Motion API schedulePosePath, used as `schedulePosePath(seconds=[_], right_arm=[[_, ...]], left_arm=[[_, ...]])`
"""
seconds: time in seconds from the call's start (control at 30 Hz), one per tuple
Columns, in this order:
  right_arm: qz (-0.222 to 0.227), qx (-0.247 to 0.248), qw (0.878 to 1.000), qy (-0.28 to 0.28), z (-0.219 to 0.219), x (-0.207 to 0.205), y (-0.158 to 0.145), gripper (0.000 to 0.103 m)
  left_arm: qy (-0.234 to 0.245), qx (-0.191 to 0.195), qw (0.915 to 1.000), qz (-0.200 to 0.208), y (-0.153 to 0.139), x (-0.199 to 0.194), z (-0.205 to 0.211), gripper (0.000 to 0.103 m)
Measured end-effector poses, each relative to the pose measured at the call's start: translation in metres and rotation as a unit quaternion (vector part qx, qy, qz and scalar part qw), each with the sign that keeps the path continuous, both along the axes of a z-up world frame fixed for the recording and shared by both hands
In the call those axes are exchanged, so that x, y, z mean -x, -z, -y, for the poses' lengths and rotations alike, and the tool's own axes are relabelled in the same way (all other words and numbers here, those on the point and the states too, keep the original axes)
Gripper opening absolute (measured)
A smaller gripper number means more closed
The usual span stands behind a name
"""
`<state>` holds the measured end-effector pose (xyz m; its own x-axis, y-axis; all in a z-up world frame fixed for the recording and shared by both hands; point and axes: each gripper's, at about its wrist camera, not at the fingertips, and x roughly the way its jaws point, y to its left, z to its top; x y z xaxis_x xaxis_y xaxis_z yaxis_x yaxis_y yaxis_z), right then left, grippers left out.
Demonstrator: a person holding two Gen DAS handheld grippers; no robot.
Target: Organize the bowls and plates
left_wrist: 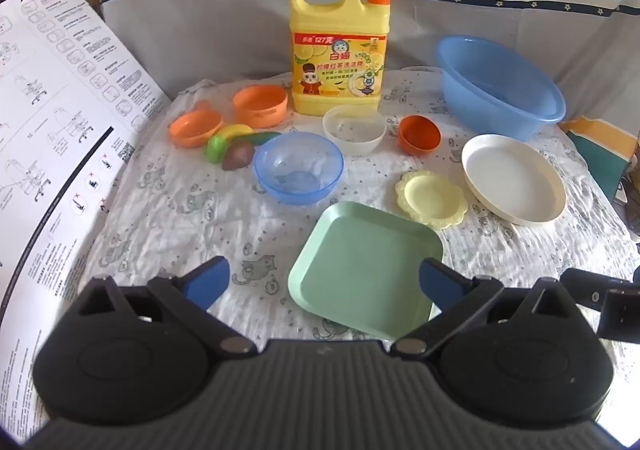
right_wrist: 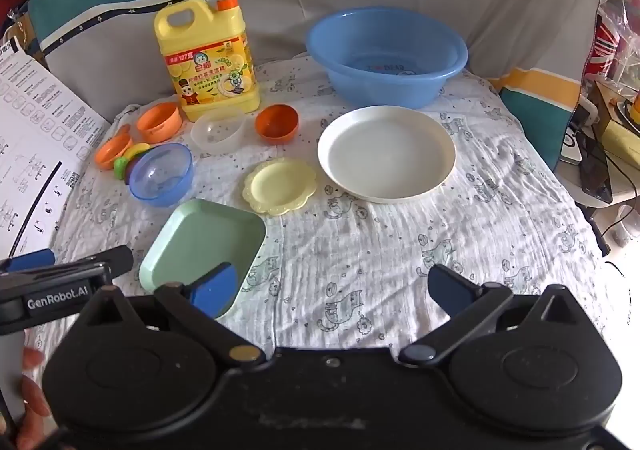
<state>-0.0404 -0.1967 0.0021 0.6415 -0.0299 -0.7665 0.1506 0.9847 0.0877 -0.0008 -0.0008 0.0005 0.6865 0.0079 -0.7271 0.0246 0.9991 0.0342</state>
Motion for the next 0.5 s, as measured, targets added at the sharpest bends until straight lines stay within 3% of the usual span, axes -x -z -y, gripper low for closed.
schedulePosePath(seconds=[0.07, 0.5], right_arm=[[0.002, 0.001, 1.0, -0.001, 0.0005, -0.0008, -0.0003, 0.103], [0.002, 0.007, 1.0, 0.001, 0.0017, -0.0005, 0.0011, 0.103]], left_arm=[[0.0, 0.021, 0.9997, -0.01, -0.0006, -0.0004, -0.0025, 0.103], [0.004, 0.01, 0.9999, -0.013, -0.0001, -0.0013, 0.0007, 0.103]])
